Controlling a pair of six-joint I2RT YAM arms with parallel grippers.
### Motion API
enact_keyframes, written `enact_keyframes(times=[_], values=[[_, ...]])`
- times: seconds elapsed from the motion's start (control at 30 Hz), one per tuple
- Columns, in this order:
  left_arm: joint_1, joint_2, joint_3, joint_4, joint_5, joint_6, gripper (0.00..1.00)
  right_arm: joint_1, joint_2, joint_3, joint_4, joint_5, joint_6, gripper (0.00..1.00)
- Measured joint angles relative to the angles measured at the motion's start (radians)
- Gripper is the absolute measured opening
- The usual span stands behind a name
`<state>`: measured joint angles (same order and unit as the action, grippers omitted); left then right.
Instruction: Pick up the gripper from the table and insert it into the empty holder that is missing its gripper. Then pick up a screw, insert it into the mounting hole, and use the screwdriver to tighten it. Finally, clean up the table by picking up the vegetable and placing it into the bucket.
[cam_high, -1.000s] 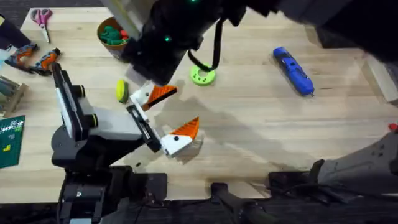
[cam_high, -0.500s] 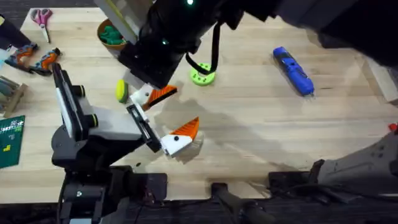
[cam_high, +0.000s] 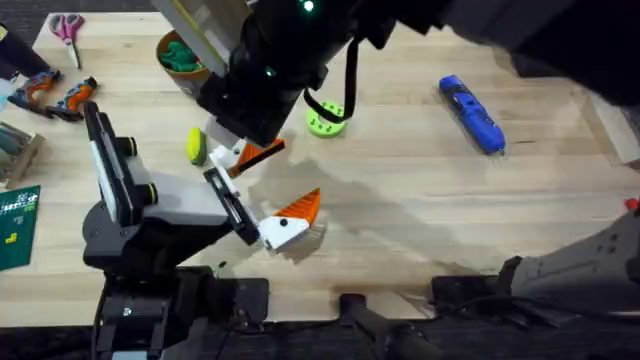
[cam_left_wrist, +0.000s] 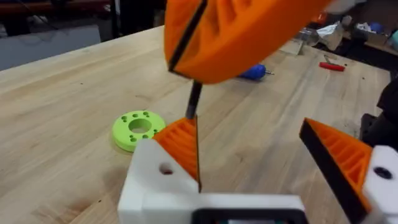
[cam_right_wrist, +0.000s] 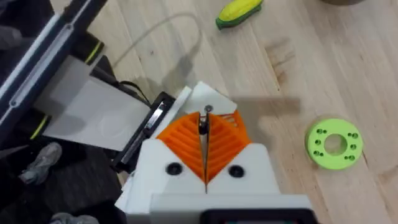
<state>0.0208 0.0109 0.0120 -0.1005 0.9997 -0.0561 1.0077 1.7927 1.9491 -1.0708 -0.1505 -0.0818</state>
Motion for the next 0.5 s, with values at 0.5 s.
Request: enact_keyframes(times=[0.5], values=[[0.0, 0.0, 0.0, 0.0, 0.0, 0.0, 0.985, 0.0, 0.004, 0.0, 0.023, 0.0, 0.0, 0.007]])
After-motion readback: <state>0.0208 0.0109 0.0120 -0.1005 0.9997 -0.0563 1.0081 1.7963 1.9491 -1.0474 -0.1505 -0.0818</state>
